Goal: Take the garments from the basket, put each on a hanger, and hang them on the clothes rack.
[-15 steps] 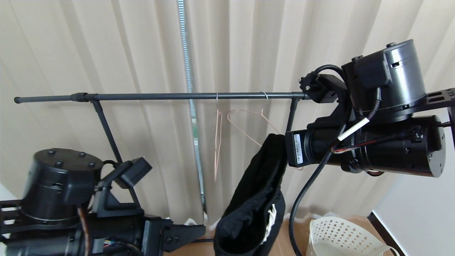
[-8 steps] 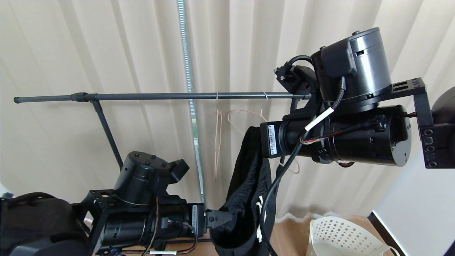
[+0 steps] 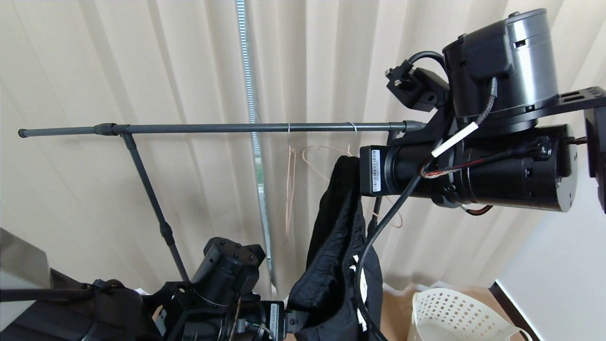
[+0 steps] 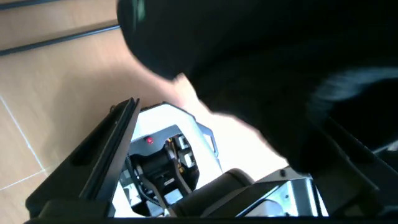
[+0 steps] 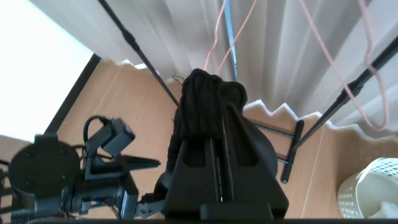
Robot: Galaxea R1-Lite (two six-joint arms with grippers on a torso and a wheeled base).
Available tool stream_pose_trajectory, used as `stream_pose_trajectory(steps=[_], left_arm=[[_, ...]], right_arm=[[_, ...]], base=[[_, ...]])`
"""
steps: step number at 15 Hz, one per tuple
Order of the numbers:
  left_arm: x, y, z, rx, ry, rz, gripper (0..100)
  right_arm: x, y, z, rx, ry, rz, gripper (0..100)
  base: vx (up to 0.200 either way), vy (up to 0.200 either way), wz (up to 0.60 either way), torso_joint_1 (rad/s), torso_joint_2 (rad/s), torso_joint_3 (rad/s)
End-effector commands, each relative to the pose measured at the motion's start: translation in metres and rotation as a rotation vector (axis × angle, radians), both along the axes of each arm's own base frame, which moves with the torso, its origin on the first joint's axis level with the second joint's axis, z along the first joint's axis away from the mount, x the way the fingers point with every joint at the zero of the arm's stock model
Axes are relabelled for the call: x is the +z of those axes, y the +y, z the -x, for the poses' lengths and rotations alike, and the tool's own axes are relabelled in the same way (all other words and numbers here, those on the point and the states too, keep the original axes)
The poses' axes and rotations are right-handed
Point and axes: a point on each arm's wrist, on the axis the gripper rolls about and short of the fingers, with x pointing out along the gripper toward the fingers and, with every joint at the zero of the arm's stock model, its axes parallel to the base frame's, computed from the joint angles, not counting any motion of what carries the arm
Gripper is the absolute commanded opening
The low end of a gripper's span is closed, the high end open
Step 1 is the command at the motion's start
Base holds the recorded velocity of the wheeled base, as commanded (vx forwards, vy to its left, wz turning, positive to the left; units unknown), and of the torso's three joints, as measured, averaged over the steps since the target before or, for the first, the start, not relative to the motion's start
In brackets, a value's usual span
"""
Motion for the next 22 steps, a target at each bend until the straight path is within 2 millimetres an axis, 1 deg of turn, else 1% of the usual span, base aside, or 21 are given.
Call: stream_pose_trajectory(steps=[1, 3, 4, 5, 6, 8, 9, 10, 12, 13, 15, 16, 17, 18, 20, 22], left_arm=[[-0.011, 0.007, 0.007, 0.001, 0.024, -0.028, 0], [-0.011, 0.009, 0.009, 0.011, 0.016, -0.039, 0], [0.0, 0.011, 0.01, 0.03, -0.03, -0.03, 0], [0.014, 0.014, 0.011, 0.032, -0.092, -0.012, 0], [0.031, 0.02, 0.009, 0.035, -0.175, -0.002, 0], [0.064, 0.032, 0.001, 0.024, -0.326, 0.005, 0], [0.081, 0.037, -0.005, 0.025, -0.384, -0.024, 0], [0.096, 0.04, -0.012, 0.023, -0.419, -0.06, 0], [0.118, 0.039, -0.021, 0.015, -0.424, -0.124, 0], [0.131, 0.037, -0.025, 0.016, -0.398, -0.168, 0], [0.138, 0.033, -0.033, 0.017, -0.358, -0.22, 0], [0.137, 0.029, -0.043, 0.062, -0.341, -0.304, 0], [0.133, 0.028, -0.047, 0.091, -0.344, -0.344, 0], [0.131, 0.031, -0.049, 0.114, -0.344, -0.369, 0], [0.127, 0.042, -0.053, 0.147, -0.324, -0.385, 0], [0.128, 0.055, -0.053, 0.183, -0.317, -0.39, 0]], right_arm=[[0.012, -0.017, -0.001, -0.042, -0.029, -0.03, 0], [0.016, -0.026, -0.005, -0.072, -0.038, -0.038, 0], [0.017, -0.032, -0.008, -0.096, -0.04, -0.036, 0], [0.017, -0.038, -0.009, -0.115, -0.041, -0.033, 0], [0.015, -0.044, -0.007, -0.126, -0.034, -0.012, 0], [-0.003, -0.049, -0.002, -0.14, 0.003, 0.072, 0], [-0.02, -0.05, -0.001, -0.163, 0.036, 0.124, 0], [-0.031, -0.05, -0.002, -0.152, 0.056, 0.178, 0], [-0.05, -0.054, 0.003, -0.081, 0.071, 0.343, 0], [-0.06, -0.057, 0.005, -0.079, 0.072, 0.41, 0], [-0.063, -0.058, 0.005, -0.107, 0.068, 0.44, 0], [-0.061, -0.062, 0.004, -0.119, 0.058, 0.453, 0], [-0.06, -0.068, 0.0, -0.139, 0.06, 0.456, 0], [-0.06, -0.073, -0.004, -0.16, 0.062, 0.458, 0], [-0.058, -0.087, -0.013, -0.217, 0.068, 0.46, 0], [-0.055, -0.098, -0.02, -0.255, 0.053, 0.462, 0]], base=[[0.0, 0.0, 0.0, 0.0, 0.0, 0.0], [0.0, 0.0, 0.0, 0.0, 0.0, 0.0], [0.0, 0.0, 0.0, 0.0, 0.0, 0.0], [0.0, 0.0, 0.0, 0.0, 0.0, 0.0], [0.0, 0.0, 0.0, 0.0, 0.0, 0.0], [0.0, 0.0, 0.0, 0.0, 0.0, 0.0], [0.0, 0.0, 0.0, 0.0, 0.0, 0.0], [0.0, 0.0, 0.0, 0.0, 0.0, 0.0], [0.0, 0.0, 0.0, 0.0, 0.0, 0.0], [0.0, 0.0, 0.0, 0.0, 0.0, 0.0], [0.0, 0.0, 0.0, 0.0, 0.0, 0.0], [0.0, 0.0, 0.0, 0.0, 0.0, 0.0], [0.0, 0.0, 0.0, 0.0, 0.0, 0.0], [0.0, 0.0, 0.0, 0.0, 0.0, 0.0], [0.0, 0.0, 0.0, 0.0, 0.0, 0.0], [0.0, 0.0, 0.0, 0.0, 0.0, 0.0]])
